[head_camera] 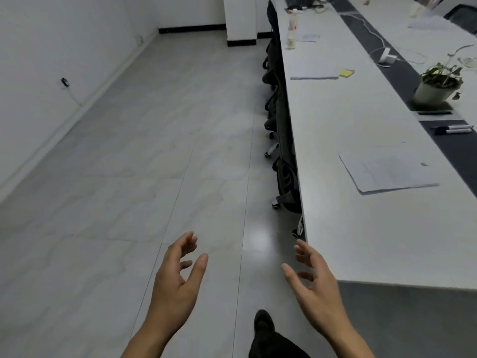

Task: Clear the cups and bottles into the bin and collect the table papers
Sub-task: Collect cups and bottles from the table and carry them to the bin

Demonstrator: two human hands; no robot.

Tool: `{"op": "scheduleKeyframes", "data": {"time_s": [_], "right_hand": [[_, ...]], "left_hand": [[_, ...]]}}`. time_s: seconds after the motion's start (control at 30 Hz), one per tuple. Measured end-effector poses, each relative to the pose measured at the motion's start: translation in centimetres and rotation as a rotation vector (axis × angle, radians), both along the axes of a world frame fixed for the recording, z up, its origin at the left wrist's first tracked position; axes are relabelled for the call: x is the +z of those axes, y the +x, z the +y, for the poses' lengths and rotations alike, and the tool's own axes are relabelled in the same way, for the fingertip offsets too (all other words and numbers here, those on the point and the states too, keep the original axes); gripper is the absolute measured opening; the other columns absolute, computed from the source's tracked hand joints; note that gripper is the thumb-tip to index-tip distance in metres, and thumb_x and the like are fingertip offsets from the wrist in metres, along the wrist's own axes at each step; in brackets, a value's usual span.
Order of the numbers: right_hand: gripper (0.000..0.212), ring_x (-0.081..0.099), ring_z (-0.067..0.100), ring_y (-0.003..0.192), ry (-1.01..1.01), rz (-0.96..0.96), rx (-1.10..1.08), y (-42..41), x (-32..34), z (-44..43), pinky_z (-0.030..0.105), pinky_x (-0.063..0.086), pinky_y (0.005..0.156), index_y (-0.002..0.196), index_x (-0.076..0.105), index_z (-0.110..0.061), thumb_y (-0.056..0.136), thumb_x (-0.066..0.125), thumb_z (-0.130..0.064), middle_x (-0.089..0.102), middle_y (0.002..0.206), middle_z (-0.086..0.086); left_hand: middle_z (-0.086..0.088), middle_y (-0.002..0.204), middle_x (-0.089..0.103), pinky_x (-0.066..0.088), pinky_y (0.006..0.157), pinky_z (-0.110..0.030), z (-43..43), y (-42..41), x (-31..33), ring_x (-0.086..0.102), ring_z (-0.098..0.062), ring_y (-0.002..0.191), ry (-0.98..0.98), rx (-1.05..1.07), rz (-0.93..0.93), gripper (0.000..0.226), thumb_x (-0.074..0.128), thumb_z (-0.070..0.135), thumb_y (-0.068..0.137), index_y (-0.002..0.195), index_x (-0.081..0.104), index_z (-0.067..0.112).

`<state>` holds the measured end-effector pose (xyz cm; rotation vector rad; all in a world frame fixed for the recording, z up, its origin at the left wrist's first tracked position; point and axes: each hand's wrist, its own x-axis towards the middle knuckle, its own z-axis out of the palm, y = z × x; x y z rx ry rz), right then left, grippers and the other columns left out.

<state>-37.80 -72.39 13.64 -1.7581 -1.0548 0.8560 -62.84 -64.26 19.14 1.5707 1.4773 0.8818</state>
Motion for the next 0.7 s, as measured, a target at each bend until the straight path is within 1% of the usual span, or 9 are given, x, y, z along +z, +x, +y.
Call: {"op": "scheduleKeyframes", "data": {"time_s": [0.07, 0.17, 0.27, 0.37, 0.47, 0.53, 0.6, 0.7], "right_hand": [[0.059, 0.047, -0.014, 0.120, 0.020, -0.034, 0.061, 0.3, 2.1, 7.7, 0.017, 0.047, 0.089, 0.141, 0.038, -0.044, 0.090, 0.067, -0.041, 0.048, 0.133, -0.028], [0.059, 0.048, -0.013, 0.120, 0.030, -0.020, 0.135, 0.1, 4.4, 17.7, 0.015, 0.047, 0.088, 0.141, 0.040, -0.042, 0.090, 0.069, -0.037, 0.050, 0.132, -0.029], [0.058, 0.051, -0.010, 0.120, 0.019, 0.002, 0.169, -0.4, 4.1, 26.2, 0.016, 0.048, 0.087, 0.140, 0.043, -0.041, 0.090, 0.070, -0.033, 0.053, 0.131, -0.028], [0.057, 0.053, -0.009, 0.120, -0.006, 0.027, 0.172, -1.1, 2.4, 35.1, 0.015, 0.049, 0.087, 0.140, 0.045, -0.040, 0.090, 0.071, -0.029, 0.055, 0.131, -0.023], [0.057, 0.054, -0.010, 0.118, -0.017, 0.043, 0.139, -1.6, 1.4, 44.5, 0.019, 0.050, 0.089, 0.137, 0.046, -0.039, 0.089, 0.072, -0.027, 0.058, 0.129, -0.019], [0.055, 0.055, -0.009, 0.116, -0.027, 0.050, 0.101, -1.9, 1.8, 50.6, 0.017, 0.050, 0.087, 0.135, 0.047, -0.040, 0.088, 0.072, -0.025, 0.059, 0.128, -0.019], [0.055, 0.056, -0.008, 0.117, -0.015, 0.058, 0.060, -2.0, 3.1, 56.4, 0.015, 0.049, 0.084, 0.136, 0.048, -0.038, 0.089, 0.072, -0.024, 0.060, 0.128, -0.019], [0.056, 0.054, -0.006, 0.120, 0.010, 0.073, -0.007, -1.1, 4.7, 64.4, 0.015, 0.049, 0.085, 0.138, 0.047, -0.037, 0.090, 0.071, -0.023, 0.058, 0.129, -0.022]], "left_hand": [[0.020, 0.128, 0.058, 0.046, 0.092, -0.021, 6.5, 0.1, 2.3, 0.055, 0.002, 0.121, 0.044, 0.030, -0.007, 0.047, 0.061, 0.034, 0.090, 0.136, 0.050, 0.031], [0.021, 0.128, 0.058, 0.046, 0.092, -0.021, 14.3, -0.6, 3.8, 0.055, 0.002, 0.121, 0.044, 0.117, -0.053, 0.051, 0.059, 0.041, 0.085, 0.135, 0.048, 0.034], [0.021, 0.127, 0.060, 0.045, 0.090, -0.018, 21.3, -1.8, 2.5, 0.056, 0.001, 0.121, -0.001, 0.219, -0.115, 0.054, 0.060, 0.041, 0.083, 0.135, 0.049, 0.033], [0.029, 0.124, 0.059, 0.046, 0.089, -0.018, 29.5, -2.8, 0.5, 0.057, 0.002, 0.119, -0.019, 0.263, -0.126, 0.051, 0.061, 0.040, 0.082, 0.132, 0.048, 0.039], [0.031, 0.123, 0.059, 0.046, 0.089, -0.018, 39.3, -3.4, -0.8, 0.057, 0.004, 0.118, -0.023, 0.260, -0.142, 0.049, 0.061, 0.040, 0.082, 0.129, 0.048, 0.041], [0.026, 0.123, 0.061, 0.046, 0.089, -0.017, 46.5, -3.5, -0.7, 0.057, 0.004, 0.118, -0.036, 0.231, -0.147, 0.046, 0.061, 0.038, 0.084, 0.128, 0.048, 0.042], [0.020, 0.126, 0.061, 0.046, 0.088, -0.014, 53.7, -3.2, 0.3, 0.057, 0.004, 0.118, -0.036, 0.176, -0.124, 0.044, 0.062, 0.031, 0.089, 0.131, 0.048, 0.037], [0.019, 0.128, 0.060, 0.044, 0.087, -0.014, 64.5, -1.7, 1.6, 0.056, 0.004, 0.119, -0.038, 0.062, -0.078, 0.043, 0.063, 0.023, 0.093, 0.133, 0.049, 0.033]]}}
